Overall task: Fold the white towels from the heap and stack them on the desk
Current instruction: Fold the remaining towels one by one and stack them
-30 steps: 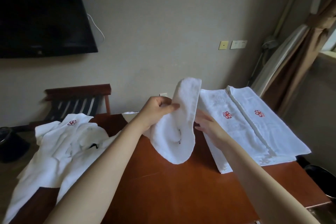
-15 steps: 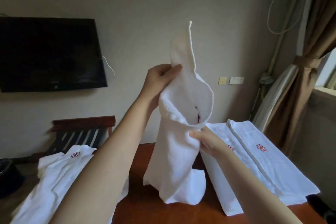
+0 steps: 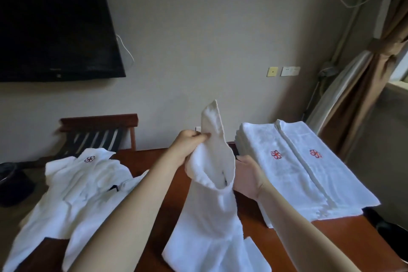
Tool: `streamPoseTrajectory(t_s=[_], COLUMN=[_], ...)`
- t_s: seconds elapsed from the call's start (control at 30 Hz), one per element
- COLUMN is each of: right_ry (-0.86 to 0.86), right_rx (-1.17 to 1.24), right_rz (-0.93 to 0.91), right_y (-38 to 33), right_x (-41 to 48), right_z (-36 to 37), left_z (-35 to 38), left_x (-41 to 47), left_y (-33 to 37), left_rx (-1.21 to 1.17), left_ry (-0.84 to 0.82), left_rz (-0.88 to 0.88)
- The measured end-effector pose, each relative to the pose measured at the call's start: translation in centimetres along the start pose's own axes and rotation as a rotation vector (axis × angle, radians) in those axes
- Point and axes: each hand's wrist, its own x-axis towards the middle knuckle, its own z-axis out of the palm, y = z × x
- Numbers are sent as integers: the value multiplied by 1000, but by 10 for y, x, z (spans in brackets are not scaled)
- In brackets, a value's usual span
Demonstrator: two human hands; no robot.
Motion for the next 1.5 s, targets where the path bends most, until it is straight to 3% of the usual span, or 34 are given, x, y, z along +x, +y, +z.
streamPoseTrajectory(t_s=[0.07,0.13,0.37,0.47,0.53,0.67,0.8,0.9,1.2,1.33,1.43,1.5], right_ry=[133,238,216,290,386,626,659,692,720,682,584,534], right_rx=[45,-87,-633,-602,-436,-117,-108,-142,25,128,320,319], right_rz=[-45,-111,-185,-137,-110,-144,-249,-305,-185,-92,-78,-53], right_y=[-2,-9,-21,-13,-10,-24,-41,-43,-41,-49,-54,-52], right_x=[8,15,31,42,46,60,83,105,175,214,239,253], right_z=[-3,-2,11,2,-8,-29,-38,-42,-66,-71,-72,-72], left_z=[3,5,17,11,-1,-40,-60,-61,-65,-68,-70,-74], left_x=[0,1,8,16,23,37,53,68,133,172,196,209], left_y=[-18,-34,-66,-77,-84,-80,-66,-58,-97,-106,-112,-120], left_rx=[132,239,442,491,409,41,-96,-159,-95,-158,-160,-114], left_ry=[-10,12,-57,-55,97,644,883,973,637,642,708,678], left_rz=[-27,-36,-75,-77,-92,-101,-2,66,-151,-267,-245,-216])
